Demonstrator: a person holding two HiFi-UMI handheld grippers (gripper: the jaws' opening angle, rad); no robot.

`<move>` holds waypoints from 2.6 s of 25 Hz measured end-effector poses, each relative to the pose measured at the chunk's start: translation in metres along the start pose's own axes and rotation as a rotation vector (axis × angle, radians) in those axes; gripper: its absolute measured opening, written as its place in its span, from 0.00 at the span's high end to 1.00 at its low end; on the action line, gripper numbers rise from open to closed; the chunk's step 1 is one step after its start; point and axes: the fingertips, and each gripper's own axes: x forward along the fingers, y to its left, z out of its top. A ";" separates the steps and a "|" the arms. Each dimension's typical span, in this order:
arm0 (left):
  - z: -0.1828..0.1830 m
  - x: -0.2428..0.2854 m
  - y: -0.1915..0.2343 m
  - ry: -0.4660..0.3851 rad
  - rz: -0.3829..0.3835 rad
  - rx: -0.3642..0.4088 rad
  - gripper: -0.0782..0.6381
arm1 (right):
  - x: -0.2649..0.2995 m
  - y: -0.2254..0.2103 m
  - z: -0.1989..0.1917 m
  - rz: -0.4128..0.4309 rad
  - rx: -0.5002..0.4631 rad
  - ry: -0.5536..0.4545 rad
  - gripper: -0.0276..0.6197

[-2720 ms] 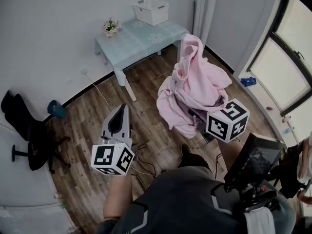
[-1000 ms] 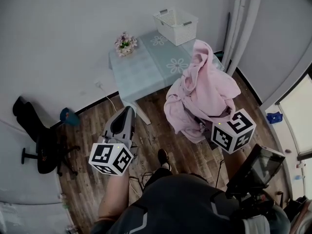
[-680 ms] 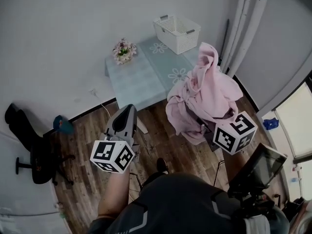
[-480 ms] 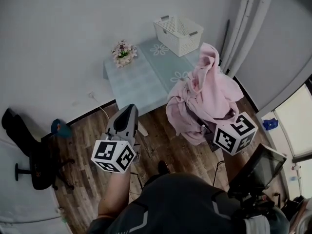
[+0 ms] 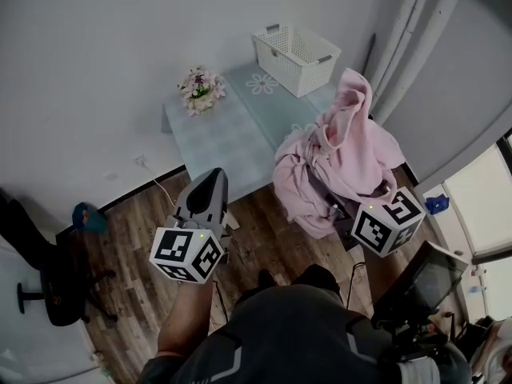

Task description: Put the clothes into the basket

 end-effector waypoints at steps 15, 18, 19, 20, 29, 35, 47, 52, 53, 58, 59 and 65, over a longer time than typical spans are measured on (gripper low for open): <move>0.006 0.080 0.003 0.011 -0.030 0.014 0.88 | 0.043 -0.058 0.019 0.016 -0.006 0.000 0.40; 0.012 0.111 0.007 0.012 -0.015 0.022 0.88 | 0.057 -0.085 0.027 0.027 -0.006 -0.005 0.40; 0.015 0.122 0.006 0.008 -0.012 0.025 0.88 | 0.060 -0.094 0.031 0.029 -0.008 -0.008 0.40; 0.018 0.133 0.005 0.002 -0.011 0.029 0.88 | 0.062 -0.105 0.035 0.028 -0.010 -0.013 0.40; 0.032 0.252 -0.009 -0.002 0.019 0.057 0.88 | 0.097 -0.229 0.065 0.024 0.016 -0.031 0.40; 0.035 0.287 -0.017 -0.013 0.036 0.068 0.88 | 0.107 -0.269 0.071 0.044 0.007 -0.035 0.40; 0.051 0.348 -0.005 -0.014 0.137 0.111 0.88 | 0.164 -0.342 0.123 0.135 -0.050 -0.072 0.40; 0.058 0.377 0.018 -0.021 0.135 0.133 0.88 | 0.204 -0.358 0.143 0.145 -0.103 -0.061 0.40; 0.061 0.383 0.024 -0.027 0.133 0.134 0.88 | 0.213 -0.361 0.146 0.140 -0.115 -0.057 0.40; 0.079 0.410 0.051 -0.050 0.110 0.144 0.88 | 0.258 -0.374 0.162 0.134 -0.195 -0.026 0.40; 0.081 0.416 0.056 -0.050 0.108 0.144 0.88 | 0.268 -0.375 0.164 0.140 -0.223 -0.016 0.40; 0.076 0.454 0.086 -0.015 0.089 0.217 0.88 | 0.339 -0.390 0.156 0.196 -0.326 0.046 0.40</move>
